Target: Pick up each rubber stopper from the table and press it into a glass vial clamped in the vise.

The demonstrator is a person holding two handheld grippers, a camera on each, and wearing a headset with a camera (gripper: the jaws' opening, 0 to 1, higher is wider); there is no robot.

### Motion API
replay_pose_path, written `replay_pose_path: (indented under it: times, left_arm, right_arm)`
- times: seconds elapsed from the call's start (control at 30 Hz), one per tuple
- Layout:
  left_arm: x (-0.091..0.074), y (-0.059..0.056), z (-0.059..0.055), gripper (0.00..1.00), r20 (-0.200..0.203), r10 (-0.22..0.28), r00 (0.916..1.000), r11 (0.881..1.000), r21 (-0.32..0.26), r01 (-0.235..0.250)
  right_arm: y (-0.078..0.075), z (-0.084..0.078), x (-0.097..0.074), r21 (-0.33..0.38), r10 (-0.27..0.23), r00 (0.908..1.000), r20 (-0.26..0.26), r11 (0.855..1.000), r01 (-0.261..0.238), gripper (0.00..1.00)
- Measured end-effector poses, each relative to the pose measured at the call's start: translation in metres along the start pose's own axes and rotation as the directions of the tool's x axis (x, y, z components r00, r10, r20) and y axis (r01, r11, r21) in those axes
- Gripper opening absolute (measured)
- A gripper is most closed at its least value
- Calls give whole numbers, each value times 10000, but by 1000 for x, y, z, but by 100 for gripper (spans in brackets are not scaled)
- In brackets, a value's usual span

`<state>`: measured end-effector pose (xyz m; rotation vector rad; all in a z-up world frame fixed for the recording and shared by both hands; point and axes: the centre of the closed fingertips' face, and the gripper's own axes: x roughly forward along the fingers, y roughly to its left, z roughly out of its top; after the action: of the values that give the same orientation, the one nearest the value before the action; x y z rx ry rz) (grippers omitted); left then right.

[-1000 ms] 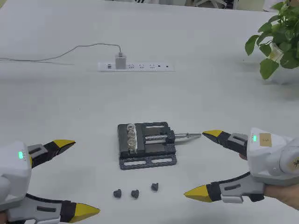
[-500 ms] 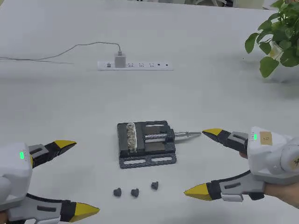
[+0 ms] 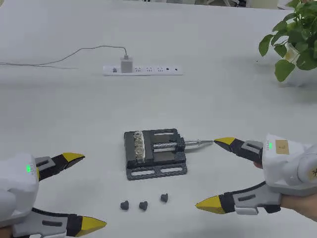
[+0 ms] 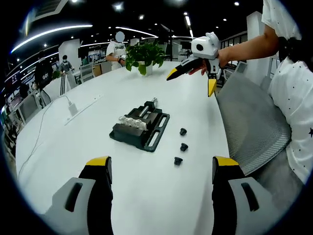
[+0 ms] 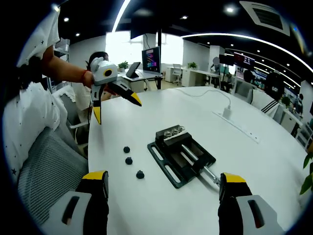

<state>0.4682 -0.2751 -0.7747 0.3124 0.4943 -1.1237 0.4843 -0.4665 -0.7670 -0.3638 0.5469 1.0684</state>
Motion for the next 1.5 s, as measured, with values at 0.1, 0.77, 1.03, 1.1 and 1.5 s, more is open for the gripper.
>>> replay_pose_path:
  times: [0.1, 0.77, 1.03, 1.1, 1.5]
  left_arm:
    - [2, 0, 0, 81, -36, -10, 10000, 10000, 56, 11]
    - [20, -5, -6, 59, -688, -276, 9972, 9986, 434, 306]
    - [30, -7, -15, 47, -1048, -438, 9935, 9975, 508, 493]
    - [33, -9, -19, 43, -1236, -509, 9910, 9970, 511, 575]
    - [51, -19, -37, 27, -1993, -857, 9762, 9924, 694, 1013]
  right_arm:
    - [0, 0, 0, 1, -4, 10000, 11, 10000, 4, 93]
    - [-2, 1, -3, 60, -67, 10000, 47, 10000, 66, 92]
    - [-2, 0, -2, 91, -63, 10000, 32, 9999, 63, 91]
    - [-2, 0, -3, 100, -65, 10000, 26, 9999, 65, 91]
    - [-2, -3, -2, 148, -63, 10000, -19, 9999, 64, 91]
